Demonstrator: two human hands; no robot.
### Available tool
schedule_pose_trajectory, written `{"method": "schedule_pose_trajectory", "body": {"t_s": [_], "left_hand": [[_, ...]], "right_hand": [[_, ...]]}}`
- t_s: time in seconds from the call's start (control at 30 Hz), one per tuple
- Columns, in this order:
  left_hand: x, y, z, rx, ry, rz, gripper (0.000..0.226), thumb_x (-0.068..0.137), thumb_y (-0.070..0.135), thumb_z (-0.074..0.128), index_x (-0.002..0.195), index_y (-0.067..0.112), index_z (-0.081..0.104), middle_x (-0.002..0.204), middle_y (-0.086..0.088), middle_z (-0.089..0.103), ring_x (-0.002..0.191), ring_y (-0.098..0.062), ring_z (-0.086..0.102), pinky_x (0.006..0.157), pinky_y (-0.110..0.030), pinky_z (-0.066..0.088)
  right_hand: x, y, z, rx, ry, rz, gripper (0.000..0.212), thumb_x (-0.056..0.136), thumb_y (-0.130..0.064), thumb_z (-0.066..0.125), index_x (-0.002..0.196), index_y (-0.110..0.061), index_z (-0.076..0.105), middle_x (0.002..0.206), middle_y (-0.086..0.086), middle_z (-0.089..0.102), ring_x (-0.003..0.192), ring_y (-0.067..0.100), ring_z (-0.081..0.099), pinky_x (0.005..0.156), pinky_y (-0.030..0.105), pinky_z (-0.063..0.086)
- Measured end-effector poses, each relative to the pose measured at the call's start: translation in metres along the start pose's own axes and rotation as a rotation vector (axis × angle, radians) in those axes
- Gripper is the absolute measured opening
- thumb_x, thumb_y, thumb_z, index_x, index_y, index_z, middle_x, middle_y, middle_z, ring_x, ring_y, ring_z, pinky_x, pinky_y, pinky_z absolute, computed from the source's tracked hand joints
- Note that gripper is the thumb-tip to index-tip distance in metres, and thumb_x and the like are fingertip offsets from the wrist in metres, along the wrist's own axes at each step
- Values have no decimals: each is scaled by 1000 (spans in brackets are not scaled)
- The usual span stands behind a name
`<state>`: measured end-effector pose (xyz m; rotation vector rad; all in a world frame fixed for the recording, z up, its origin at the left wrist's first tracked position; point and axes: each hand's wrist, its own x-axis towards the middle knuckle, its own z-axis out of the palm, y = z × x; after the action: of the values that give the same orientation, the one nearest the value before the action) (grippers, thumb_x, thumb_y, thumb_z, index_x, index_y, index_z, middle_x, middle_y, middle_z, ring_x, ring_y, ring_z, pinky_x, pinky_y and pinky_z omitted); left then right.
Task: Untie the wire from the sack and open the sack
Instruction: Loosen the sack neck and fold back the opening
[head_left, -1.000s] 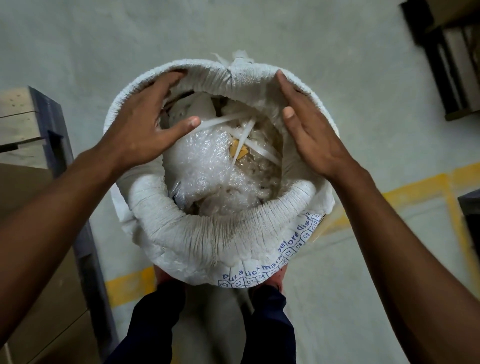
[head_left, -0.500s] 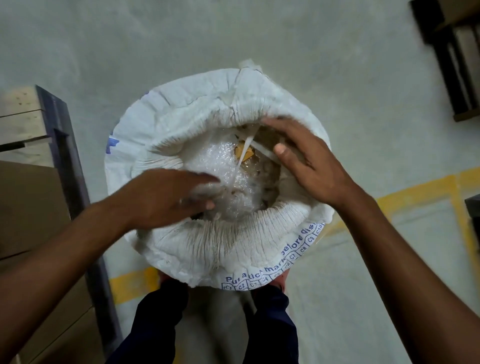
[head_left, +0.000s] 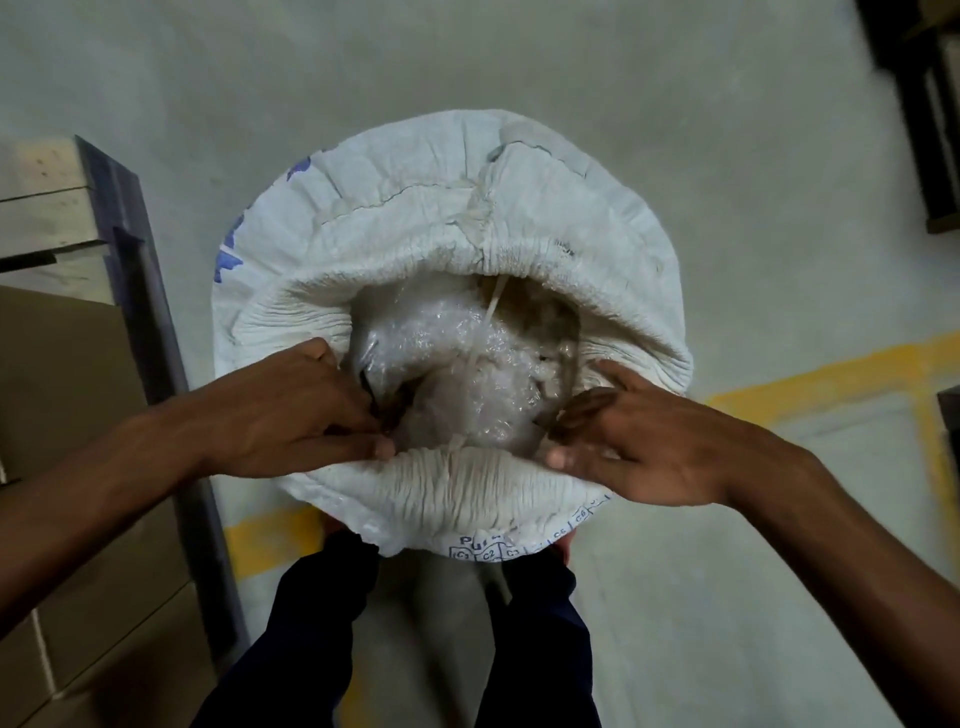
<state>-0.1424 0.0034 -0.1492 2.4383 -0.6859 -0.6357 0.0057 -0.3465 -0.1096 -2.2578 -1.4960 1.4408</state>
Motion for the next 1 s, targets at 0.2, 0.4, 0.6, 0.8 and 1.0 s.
{"method": "schedule_pose_trajectory", "body": {"t_s": [0.2, 0.4, 0.6, 0.8, 1.0], "left_hand": [[-4, 15, 14, -51, -5, 83, 52, 106, 68, 38, 74, 35, 63, 92, 22, 58, 83, 0, 60, 85, -33, 39], [-5, 19, 31, -84, -272, -30, 80, 95, 87, 27, 69, 17, 56, 65, 3, 61, 67, -16, 59, 80, -36, 49], [-3, 31, 33, -165, -332, -137, 64, 83, 90, 51, 78, 27, 58, 70, 10, 64, 72, -8, 61, 69, -21, 45], [18, 31, 17, -162, -211, -338, 77, 70, 94, 58, 136, 57, 44, 110, 25, 68, 92, 7, 62, 85, -20, 51], [39, -3, -12, -425, 263, -396, 123, 64, 76, 83, 164, 41, 21, 158, 19, 37, 141, -5, 45, 113, -28, 44]], "right_hand": [[-14, -3, 6, 43, -120, 18, 87, 97, -77, 9, 82, -14, 68, 109, -7, 77, 153, -7, 26, 129, 33, -15], [-16, -13, 8, -67, -143, 55, 70, 104, -69, 23, 65, -27, 63, 81, -2, 75, 112, 2, 62, 131, 38, -5], [-14, -23, 7, -154, -183, 99, 78, 101, -75, 19, 79, -23, 73, 82, -1, 76, 101, 9, 66, 131, 42, 3], [4, -29, -3, -40, 252, 115, 78, 93, -82, 24, 155, -39, 44, 134, -2, 67, 119, 23, 67, 93, 41, 54], [28, -16, -22, 258, 511, 171, 93, 90, -70, 49, 167, -39, 7, 170, 1, 29, 150, 21, 39, 118, 40, 41]]}}
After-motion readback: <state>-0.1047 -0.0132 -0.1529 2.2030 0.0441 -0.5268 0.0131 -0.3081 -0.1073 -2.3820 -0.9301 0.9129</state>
